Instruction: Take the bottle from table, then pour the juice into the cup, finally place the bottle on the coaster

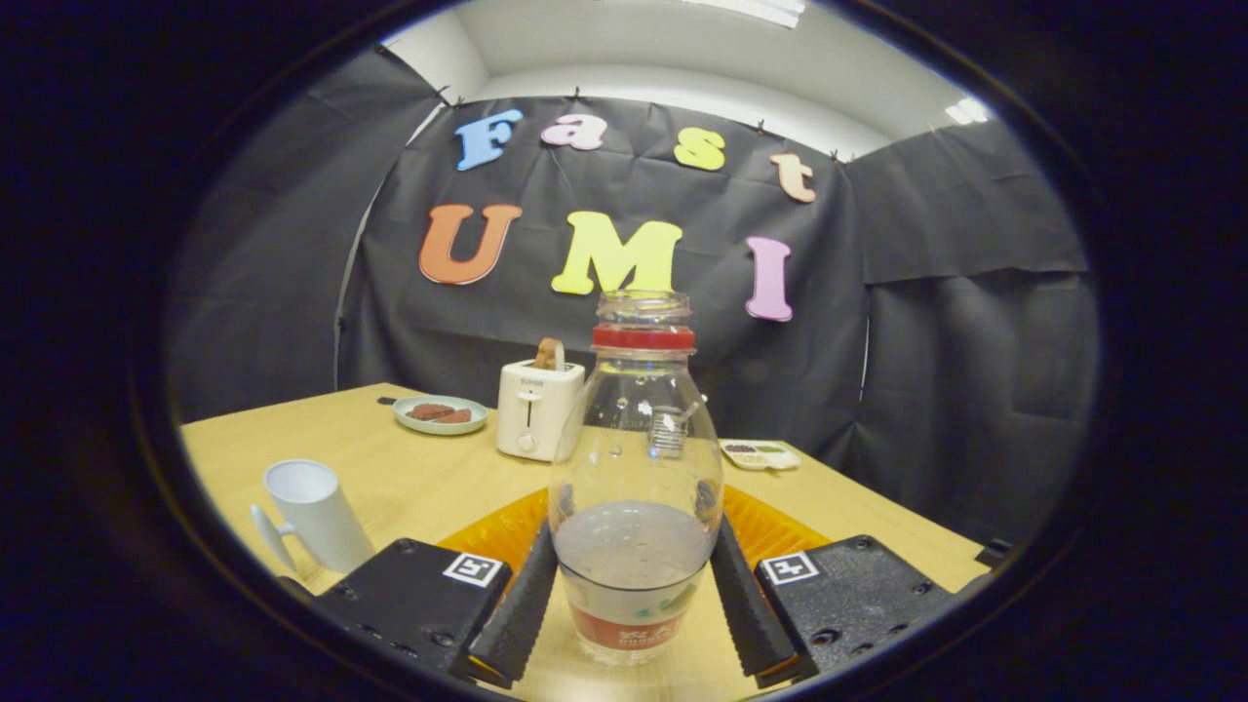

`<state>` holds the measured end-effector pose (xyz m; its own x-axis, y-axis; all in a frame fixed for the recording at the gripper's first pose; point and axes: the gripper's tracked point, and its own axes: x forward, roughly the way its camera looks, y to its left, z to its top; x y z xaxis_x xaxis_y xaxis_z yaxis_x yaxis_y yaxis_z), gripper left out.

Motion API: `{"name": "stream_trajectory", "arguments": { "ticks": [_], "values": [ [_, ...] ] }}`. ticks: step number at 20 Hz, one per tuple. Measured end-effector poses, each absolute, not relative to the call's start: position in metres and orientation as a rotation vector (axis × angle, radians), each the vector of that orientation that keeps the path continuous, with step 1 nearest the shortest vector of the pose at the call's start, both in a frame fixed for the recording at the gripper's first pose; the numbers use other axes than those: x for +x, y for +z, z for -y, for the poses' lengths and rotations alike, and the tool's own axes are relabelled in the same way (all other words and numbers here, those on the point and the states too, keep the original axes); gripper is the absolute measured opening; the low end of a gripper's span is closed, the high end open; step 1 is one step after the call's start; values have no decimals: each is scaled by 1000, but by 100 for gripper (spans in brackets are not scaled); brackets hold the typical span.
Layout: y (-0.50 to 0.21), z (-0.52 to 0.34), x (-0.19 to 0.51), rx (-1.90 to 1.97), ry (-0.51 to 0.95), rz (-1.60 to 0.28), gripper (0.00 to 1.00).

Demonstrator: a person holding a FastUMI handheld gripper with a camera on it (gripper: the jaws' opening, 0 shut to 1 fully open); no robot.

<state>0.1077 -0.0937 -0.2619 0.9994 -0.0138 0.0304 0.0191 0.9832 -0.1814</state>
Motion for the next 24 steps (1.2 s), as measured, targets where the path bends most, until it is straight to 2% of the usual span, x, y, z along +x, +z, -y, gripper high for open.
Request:
{"name": "stream_trajectory", "arguments": {
  "ticks": [9,15,24],
  "values": [
    [-236,83,107,-428,-76,-57,82],
    [-223,60,105,-585,-35,-63,82],
    [-224,34,106,-885,-55,-36,82]
  ]
}}
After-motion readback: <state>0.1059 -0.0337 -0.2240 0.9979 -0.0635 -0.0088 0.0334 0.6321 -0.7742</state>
